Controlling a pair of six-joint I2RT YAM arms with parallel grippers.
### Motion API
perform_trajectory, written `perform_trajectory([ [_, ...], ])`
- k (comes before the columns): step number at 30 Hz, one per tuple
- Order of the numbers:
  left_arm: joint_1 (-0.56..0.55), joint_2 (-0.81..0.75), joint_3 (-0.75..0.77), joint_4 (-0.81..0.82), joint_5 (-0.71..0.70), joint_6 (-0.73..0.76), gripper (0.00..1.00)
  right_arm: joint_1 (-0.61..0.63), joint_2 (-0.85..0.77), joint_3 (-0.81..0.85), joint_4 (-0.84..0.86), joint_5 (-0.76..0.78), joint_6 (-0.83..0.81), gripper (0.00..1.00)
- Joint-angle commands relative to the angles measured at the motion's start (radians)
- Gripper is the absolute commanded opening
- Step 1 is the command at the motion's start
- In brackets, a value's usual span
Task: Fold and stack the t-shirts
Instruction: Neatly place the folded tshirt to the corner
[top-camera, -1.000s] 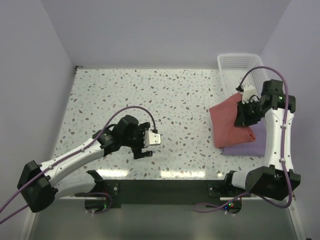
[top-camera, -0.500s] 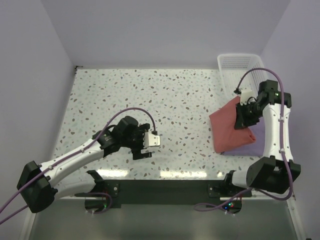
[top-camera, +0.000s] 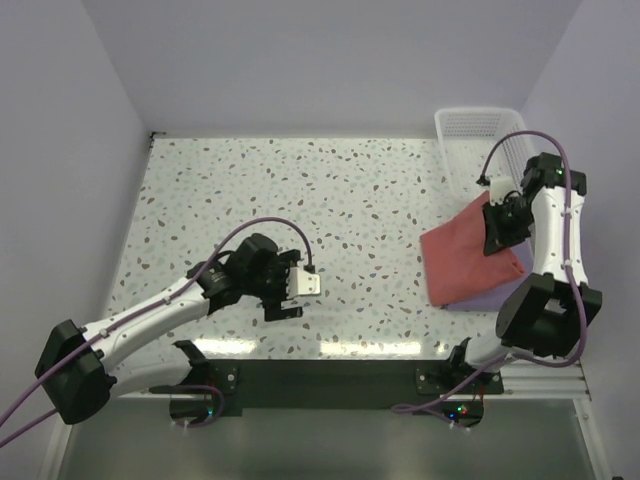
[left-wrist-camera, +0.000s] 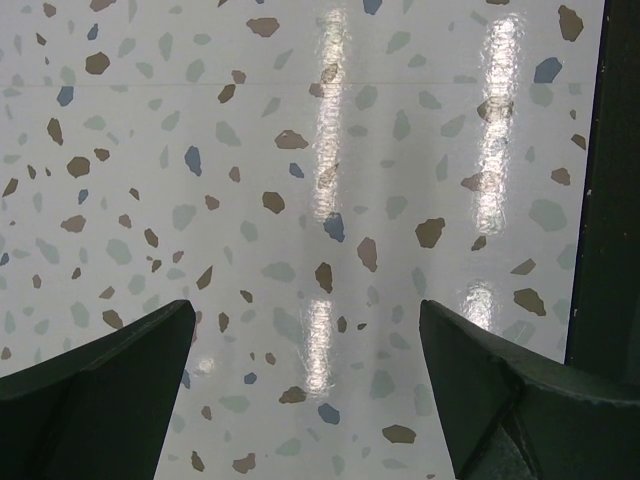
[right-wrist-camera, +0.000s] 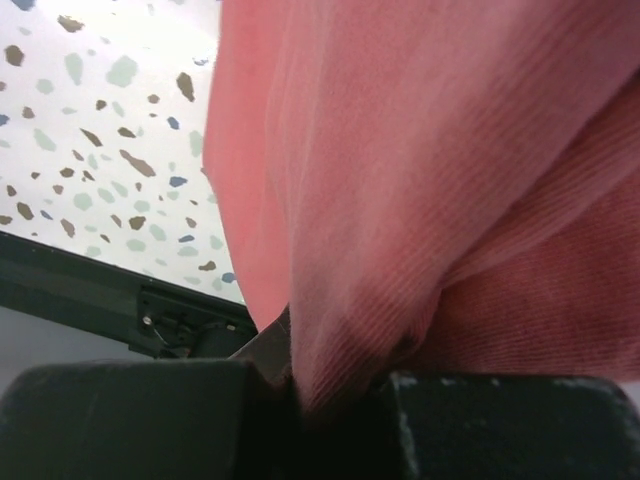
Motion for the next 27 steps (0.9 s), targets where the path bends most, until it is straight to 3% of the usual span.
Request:
perform_trajectory([
  [1,0.004,0.013,0.018,-0.015,0.03,0.022,1.0,-0.056,0.055,0.059,-0.221,0.036,-0.095,0.0],
  [18,0.004,0.042,0.06,-0.062,0.022,0.058,1.0,-0.215,0.271,-0.01,-0.001,0.154,-0.279,0.0],
  [22,0.004,0.062,0.075,-0.064,0.025,0.067,1.0,-0.218,0.298,-0.018,0.039,0.194,-0.282,0.39],
  [26,0.007,0.068,0.087,-0.061,0.03,0.068,1.0,-0.222,0.294,0.027,0.111,0.242,-0.291,0.62],
  [27,0.006,0.067,0.089,-0.061,0.031,0.067,1.0,-0.221,0.294,0.06,0.115,0.255,-0.291,0.63],
])
